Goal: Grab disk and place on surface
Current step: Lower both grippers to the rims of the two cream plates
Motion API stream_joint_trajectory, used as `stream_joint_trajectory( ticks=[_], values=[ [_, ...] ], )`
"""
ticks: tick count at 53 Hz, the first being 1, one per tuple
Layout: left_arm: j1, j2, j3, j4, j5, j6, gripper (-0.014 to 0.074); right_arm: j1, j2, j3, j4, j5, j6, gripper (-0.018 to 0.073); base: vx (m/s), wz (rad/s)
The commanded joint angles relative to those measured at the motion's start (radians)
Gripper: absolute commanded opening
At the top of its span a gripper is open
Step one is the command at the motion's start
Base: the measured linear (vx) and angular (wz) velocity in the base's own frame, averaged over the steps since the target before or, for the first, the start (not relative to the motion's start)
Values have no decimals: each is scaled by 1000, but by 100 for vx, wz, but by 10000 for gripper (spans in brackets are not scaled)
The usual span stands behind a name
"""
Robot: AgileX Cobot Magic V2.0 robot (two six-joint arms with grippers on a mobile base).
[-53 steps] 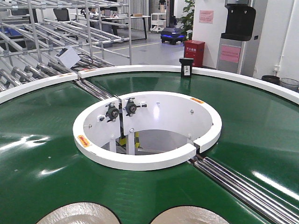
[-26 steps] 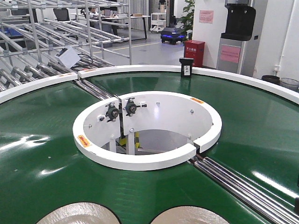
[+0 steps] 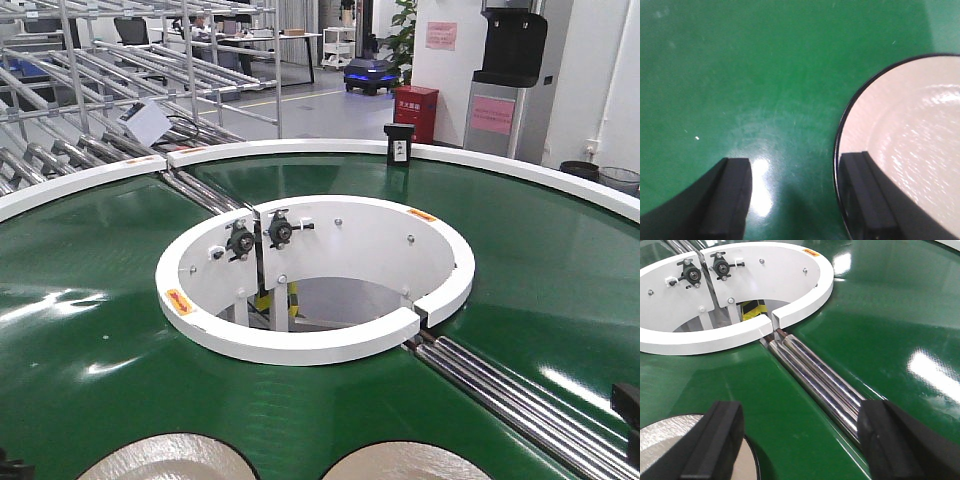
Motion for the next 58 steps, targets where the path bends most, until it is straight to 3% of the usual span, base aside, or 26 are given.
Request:
stream_joint_trajectory(
  ticks=[1, 7, 12, 16, 25, 32, 38, 51, 58],
  values=[
    [1, 45, -73, -22, -34, -23, 494, -5, -1, -32, -1, -73, -13, 541, 0, 0],
    [37, 131, -137, -71, -21, -15, 452, -5, -1, -32, -1, -73, -13, 541, 0, 0],
    [94, 177, -178, -188, -2, 76, 403, -5, -1, -32, 0, -73, -13, 541, 0, 0],
    [140, 204, -203, -322, 24, 212, 389, -5, -1, -32, 0, -73, -13, 541, 0, 0],
    [250, 286, -232, -679, 212, 662, 391, -5, -1, -32, 0, -73, -13, 541, 0, 0],
    [292, 372, -232, -876, 352, 881, 402, -5, -1, -32, 0, -73, -13, 541, 0, 0],
    [286, 431, -232, -950, 405, 990, 407, -5, -1, -32, 0, -73, -13, 541, 0, 0],
    [282, 537, -232, -1003, 465, 1034, 407, -5, 0, -32, 0, -71, -13, 541, 0, 0],
    [251, 567, -232, -1068, 511, 1126, 407, -5, 12, -32, 0, -70, -13, 541, 0, 0]
  ],
)
